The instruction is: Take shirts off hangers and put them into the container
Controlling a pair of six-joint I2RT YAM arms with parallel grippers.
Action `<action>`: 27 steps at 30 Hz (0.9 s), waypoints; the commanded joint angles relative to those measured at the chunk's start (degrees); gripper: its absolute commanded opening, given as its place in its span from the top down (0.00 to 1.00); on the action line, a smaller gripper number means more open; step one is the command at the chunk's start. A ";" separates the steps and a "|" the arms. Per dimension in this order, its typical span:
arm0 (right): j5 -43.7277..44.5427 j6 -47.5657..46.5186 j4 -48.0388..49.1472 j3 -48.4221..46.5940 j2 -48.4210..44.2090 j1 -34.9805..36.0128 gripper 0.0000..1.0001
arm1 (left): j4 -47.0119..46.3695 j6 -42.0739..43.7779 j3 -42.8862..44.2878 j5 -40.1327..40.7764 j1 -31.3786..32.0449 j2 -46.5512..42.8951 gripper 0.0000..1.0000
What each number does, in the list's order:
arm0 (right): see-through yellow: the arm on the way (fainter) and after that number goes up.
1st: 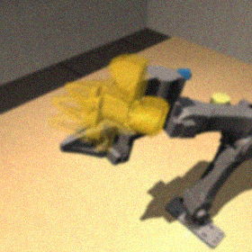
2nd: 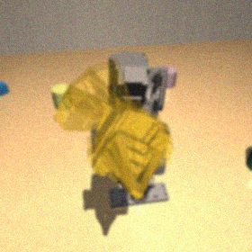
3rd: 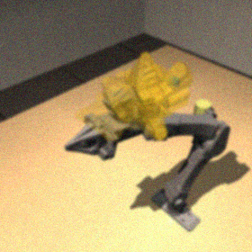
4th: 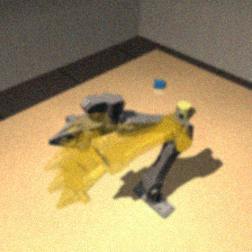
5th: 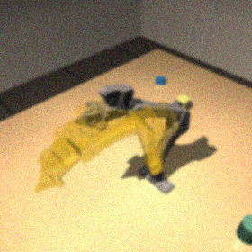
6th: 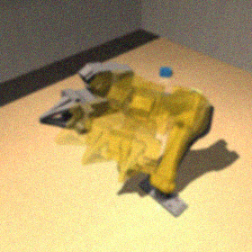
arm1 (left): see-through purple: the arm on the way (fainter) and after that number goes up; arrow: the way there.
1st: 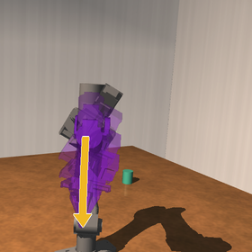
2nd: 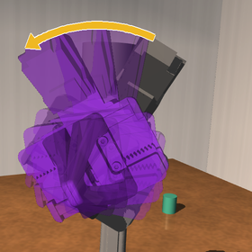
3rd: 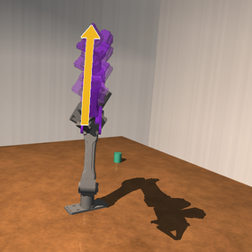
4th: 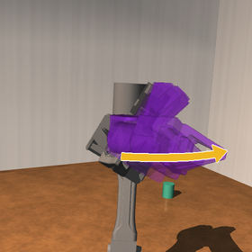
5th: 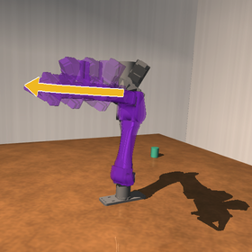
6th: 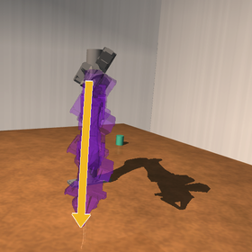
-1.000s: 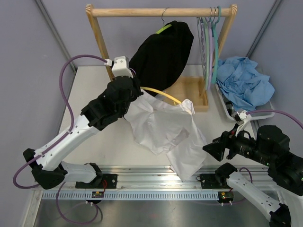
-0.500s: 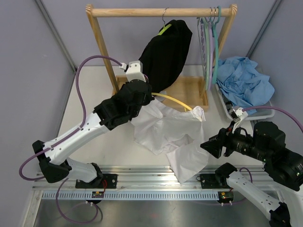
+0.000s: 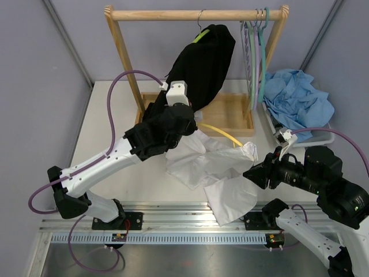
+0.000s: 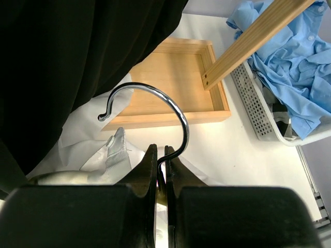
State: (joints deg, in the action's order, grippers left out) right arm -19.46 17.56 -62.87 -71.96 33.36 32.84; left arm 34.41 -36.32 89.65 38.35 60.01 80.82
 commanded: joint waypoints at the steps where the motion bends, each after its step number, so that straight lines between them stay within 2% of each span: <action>1: -1.72 -0.42 2.93 0.33 0.65 0.03 0.57 | -2.86 -0.60 3.52 2.70 0.20 -2.59 1.00; 8: -0.75 -0.07 1.61 -0.02 -0.32 0.03 0.70 | -3.21 1.33 8.42 3.67 -0.59 -1.46 1.00; 12: 0.04 -0.07 1.09 0.07 -1.11 -0.06 0.72 | -2.25 0.90 9.41 2.35 -0.51 -1.19 1.00; 14: 0.39 -0.07 0.91 0.07 -1.20 -0.14 0.66 | -1.72 0.20 8.71 2.52 -0.51 -1.27 1.00; 16: 1.00 0.02 0.73 -0.19 -0.93 -0.06 0.39 | -1.19 -0.68 7.13 2.70 -0.51 -1.71 1.00; 17: 1.27 -0.07 0.38 -0.28 -0.76 -0.06 0.31 | -1.10 -0.95 6.60 2.44 -0.51 -1.98 1.00; 20: 1.36 -0.60 -0.23 -1.07 -0.41 -0.06 0.20 | -0.84 -1.74 5.10 2.17 -0.51 -2.42 1.00; 27: 2.59 -1.57 0.64 -1.95 0.21 -0.06 0.24 | 0.30 -3.06 2.82 1.03 0.20 -3.47 1.00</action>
State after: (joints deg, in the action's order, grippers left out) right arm -17.91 17.47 -63.13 -71.99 32.51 32.84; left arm 37.76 -37.10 92.71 39.40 59.64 80.55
